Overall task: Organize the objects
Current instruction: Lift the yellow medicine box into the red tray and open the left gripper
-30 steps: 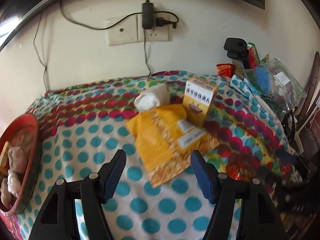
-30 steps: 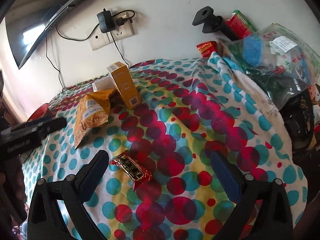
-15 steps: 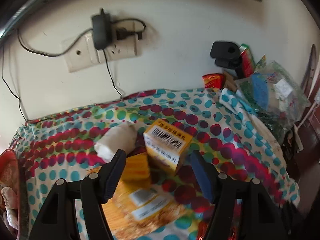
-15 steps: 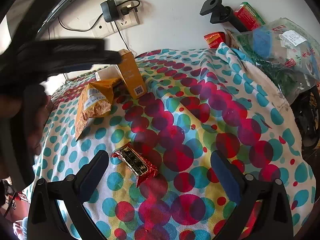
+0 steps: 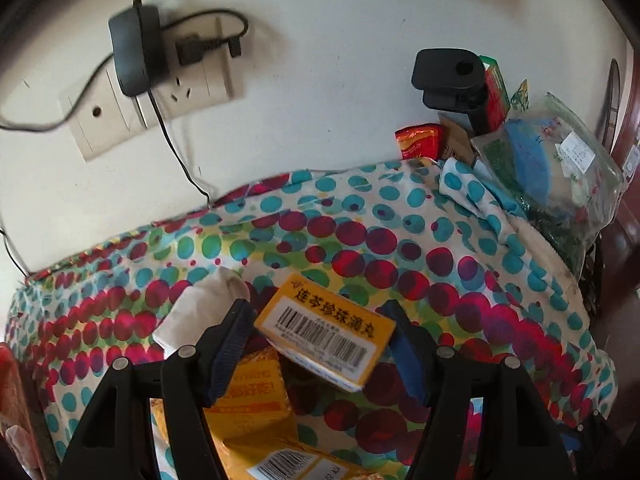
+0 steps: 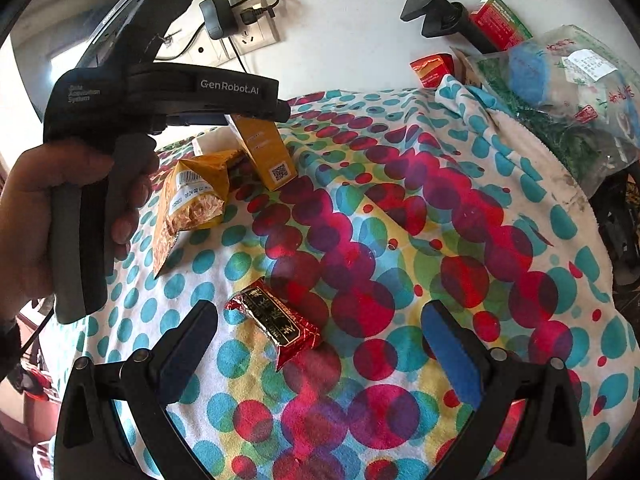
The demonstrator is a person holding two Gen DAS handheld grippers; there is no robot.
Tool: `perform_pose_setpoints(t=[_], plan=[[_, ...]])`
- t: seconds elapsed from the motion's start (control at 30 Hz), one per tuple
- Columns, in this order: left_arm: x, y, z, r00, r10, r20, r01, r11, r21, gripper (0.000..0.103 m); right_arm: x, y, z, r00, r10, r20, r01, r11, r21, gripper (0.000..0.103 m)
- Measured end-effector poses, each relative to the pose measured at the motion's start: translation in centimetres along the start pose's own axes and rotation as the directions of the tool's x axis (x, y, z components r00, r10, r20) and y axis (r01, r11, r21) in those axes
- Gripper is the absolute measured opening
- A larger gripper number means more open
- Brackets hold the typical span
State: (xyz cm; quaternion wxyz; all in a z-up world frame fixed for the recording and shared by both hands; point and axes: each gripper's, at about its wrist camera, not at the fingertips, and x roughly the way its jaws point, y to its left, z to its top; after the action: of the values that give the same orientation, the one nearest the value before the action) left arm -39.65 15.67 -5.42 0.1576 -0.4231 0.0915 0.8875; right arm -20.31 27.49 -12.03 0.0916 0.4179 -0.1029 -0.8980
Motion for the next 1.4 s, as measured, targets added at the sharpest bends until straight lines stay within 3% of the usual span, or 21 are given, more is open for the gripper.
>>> perform_pose_setpoints(t=[0.27, 0.3, 0.43, 0.63, 0.93, 1.4], plan=[[1.7, 0.3, -0.9, 0.995, -0.066, -0.080, 0.071, 0.995, 0.063, 0.068, -0.1, 0.2, -0.1, 1.000, -0.001, 0.001, 0.001, 1.000, -0.002, 0.102], [1.4, 0.2, -1.1, 0.996, -0.056, -0.064, 0.061, 0.995, 0.081, 0.059, -0.1, 0.2, -0.1, 1.000, 0.000, 0.000, 0.000, 1.000, -0.003, 0.102], [0.3, -0.1, -1.2, 0.999, -0.047, -0.014, 0.048, 0.994, 0.096, 0.058, -0.2, 0.3, -0.2, 1.000, 0.003, -0.001, -0.003, 1.000, -0.006, 0.102], [-1.8, 0.0, -0.8, 0.998, -0.034, 0.049, 0.032, 0.999, 0.038, 0.057, -0.1, 0.4, -0.2, 1.000, 0.002, -0.002, -0.002, 1.000, -0.008, 0.102], [-3.3, -0.8, -1.5, 0.995, 0.081, 0.063, -0.081, 0.997, -0.003, 0.057, -0.1, 0.6, -0.2, 1.000, -0.003, -0.005, 0.003, 1.000, -0.015, 0.102], [-8.2, 0.2, -3.4, 0.963, 0.226, 0.143, -0.228, 0.974, -0.003, 0.057, 0.2, 2.0, -0.6, 0.999, -0.040, -0.015, 0.039, 0.995, -0.088, 0.102]])
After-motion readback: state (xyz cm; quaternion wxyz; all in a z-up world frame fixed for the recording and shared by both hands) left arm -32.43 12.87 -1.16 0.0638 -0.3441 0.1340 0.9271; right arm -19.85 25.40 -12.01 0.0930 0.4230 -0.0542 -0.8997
